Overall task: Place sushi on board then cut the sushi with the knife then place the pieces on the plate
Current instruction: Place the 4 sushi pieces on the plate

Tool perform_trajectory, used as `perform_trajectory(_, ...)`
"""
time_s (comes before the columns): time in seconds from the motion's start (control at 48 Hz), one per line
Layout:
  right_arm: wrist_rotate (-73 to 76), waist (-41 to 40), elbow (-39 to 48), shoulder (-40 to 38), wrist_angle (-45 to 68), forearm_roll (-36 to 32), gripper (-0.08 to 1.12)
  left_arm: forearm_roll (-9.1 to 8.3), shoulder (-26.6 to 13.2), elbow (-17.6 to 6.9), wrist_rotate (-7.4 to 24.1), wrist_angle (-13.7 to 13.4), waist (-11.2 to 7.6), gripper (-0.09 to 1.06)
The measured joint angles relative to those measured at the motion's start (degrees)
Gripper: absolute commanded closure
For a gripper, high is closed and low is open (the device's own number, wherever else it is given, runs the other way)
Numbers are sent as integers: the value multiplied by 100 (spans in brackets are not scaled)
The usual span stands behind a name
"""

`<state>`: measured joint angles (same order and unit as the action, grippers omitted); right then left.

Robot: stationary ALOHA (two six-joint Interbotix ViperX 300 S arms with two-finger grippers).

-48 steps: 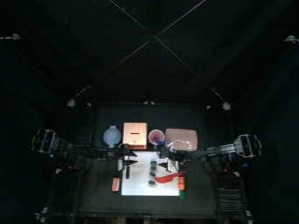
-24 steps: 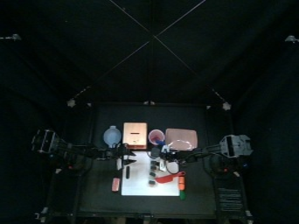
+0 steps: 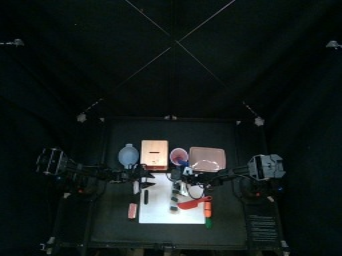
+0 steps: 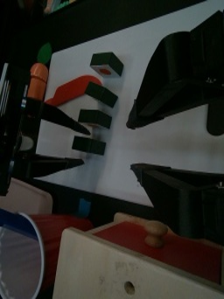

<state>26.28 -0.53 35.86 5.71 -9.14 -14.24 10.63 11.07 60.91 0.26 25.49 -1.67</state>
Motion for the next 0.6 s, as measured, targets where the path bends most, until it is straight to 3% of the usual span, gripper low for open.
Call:
perform_trajectory(0.396, -18, 9, -9, 167, -35, 9, 24, 0, 0, 0, 9, -9, 0, 20)
perform_trajectory(0.604, -18, 0, -26, 281, -97, 0, 39, 0, 0, 0, -18, -9, 0, 20)
